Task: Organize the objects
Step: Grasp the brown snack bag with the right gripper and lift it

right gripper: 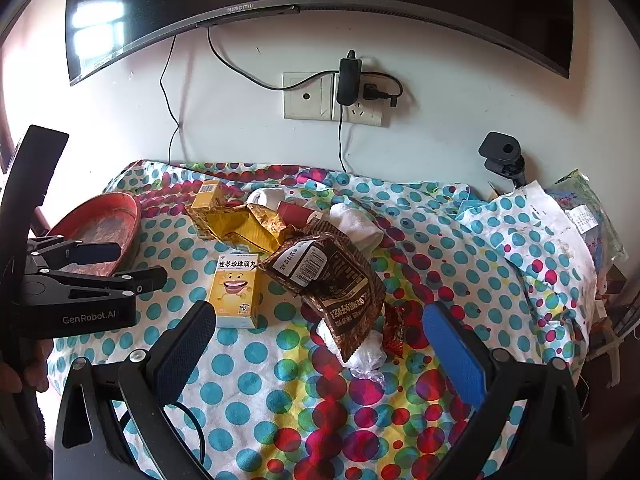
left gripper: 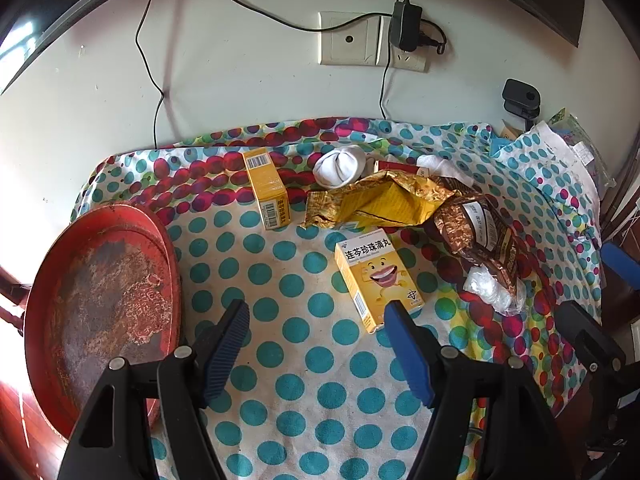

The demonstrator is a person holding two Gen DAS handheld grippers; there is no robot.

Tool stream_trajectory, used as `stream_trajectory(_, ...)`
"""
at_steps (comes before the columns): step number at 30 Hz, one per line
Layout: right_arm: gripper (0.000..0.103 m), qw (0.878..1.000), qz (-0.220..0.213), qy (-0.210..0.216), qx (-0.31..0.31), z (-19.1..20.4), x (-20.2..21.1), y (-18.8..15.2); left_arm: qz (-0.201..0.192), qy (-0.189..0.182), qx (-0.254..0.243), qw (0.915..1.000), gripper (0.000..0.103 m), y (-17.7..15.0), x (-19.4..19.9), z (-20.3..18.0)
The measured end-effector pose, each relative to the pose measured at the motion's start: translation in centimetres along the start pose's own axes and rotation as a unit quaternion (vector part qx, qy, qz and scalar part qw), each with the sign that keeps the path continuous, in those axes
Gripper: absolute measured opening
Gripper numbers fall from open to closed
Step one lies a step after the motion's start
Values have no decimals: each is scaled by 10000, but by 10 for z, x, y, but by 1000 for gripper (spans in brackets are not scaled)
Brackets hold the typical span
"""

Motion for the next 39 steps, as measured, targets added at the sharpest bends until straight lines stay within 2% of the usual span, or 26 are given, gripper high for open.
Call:
stream_trajectory(11,103,9995,93,-5,296,-7,-29,-16,144,6,-44,9999,72,-3,-14,0)
stream_trajectory(17,103,9987,147,-151,468,-7,-49,-19,207,-46,-89,9997,72,-6,-21,-2)
stream_trajectory(28,102,9966,152,-314,748,-1,-91,-7,348,-4,-38,9994,72,-11,-34,4)
stream_trajectory(35,100,9953,133,-430,858,-1,-110,-2,351,-153,38,9993,72,-13,-43,3)
stream_trajectory(39,92,9955,161,-347,870,-3,-116,-3,326,-350,124,9988,72,-12,-49,-3)
Point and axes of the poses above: each gripper's, at about its wrist camera, not at the fingertips, and x roughly against the way its jaws point, z to its left, y to its top, the point moved 9 cm from there along -x, roughly the way its jaws point, and after that the axes turned 8 degrees about -x, right-handed, at the moved point
